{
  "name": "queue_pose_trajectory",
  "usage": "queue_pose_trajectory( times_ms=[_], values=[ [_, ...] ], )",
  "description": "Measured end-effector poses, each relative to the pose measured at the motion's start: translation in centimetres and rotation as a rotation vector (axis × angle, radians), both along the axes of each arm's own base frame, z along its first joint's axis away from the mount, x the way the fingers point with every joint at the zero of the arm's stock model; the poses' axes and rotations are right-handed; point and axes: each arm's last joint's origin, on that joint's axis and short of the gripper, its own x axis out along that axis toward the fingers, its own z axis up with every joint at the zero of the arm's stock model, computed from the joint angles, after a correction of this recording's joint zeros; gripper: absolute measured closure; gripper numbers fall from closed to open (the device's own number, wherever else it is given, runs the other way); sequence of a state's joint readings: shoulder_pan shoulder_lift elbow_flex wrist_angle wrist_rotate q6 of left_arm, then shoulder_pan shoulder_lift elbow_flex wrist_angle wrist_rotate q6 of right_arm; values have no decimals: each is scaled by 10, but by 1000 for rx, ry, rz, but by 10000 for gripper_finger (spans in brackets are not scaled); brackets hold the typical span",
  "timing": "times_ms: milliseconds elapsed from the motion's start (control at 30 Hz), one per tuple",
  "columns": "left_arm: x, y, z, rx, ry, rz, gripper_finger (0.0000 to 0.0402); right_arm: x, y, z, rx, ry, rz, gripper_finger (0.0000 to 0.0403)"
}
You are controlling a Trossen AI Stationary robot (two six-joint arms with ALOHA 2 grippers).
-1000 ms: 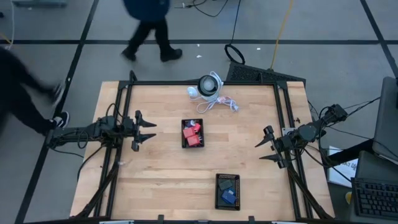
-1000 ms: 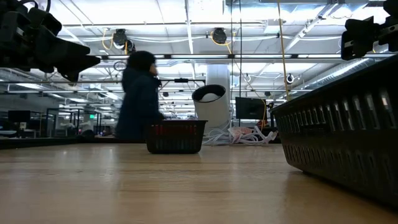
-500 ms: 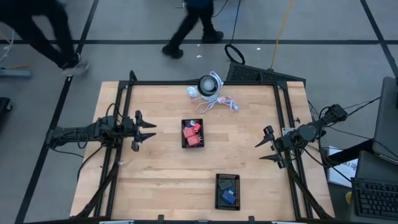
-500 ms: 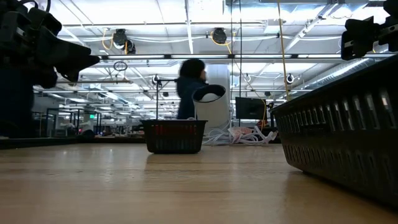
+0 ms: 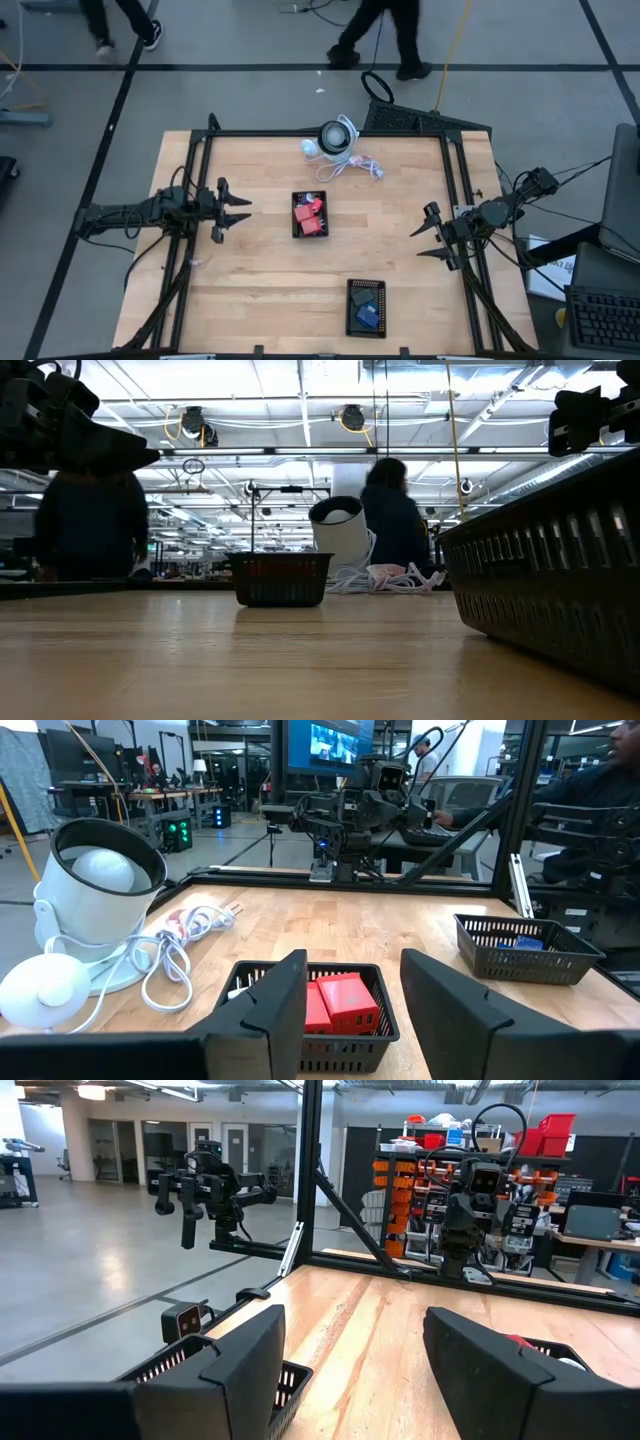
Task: Pick & Place Office items
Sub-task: Return to Home Position
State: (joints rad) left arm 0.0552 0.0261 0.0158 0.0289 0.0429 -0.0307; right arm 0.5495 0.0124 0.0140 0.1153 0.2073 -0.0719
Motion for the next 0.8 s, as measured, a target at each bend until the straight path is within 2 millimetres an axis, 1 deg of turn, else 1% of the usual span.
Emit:
queue_pose_trajectory(
  times_ms=[533, 667, 800],
  values=[
    [0, 0, 0, 0, 0, 0, 191, 0, 0, 0, 0, 0, 0, 175],
    [0, 0, 0, 0, 1, 0, 188, 0, 0, 0, 0, 0, 0, 172],
    [0, 0, 0, 0, 0, 0, 194, 0, 0, 0, 0, 0, 0, 174]
  ],
)
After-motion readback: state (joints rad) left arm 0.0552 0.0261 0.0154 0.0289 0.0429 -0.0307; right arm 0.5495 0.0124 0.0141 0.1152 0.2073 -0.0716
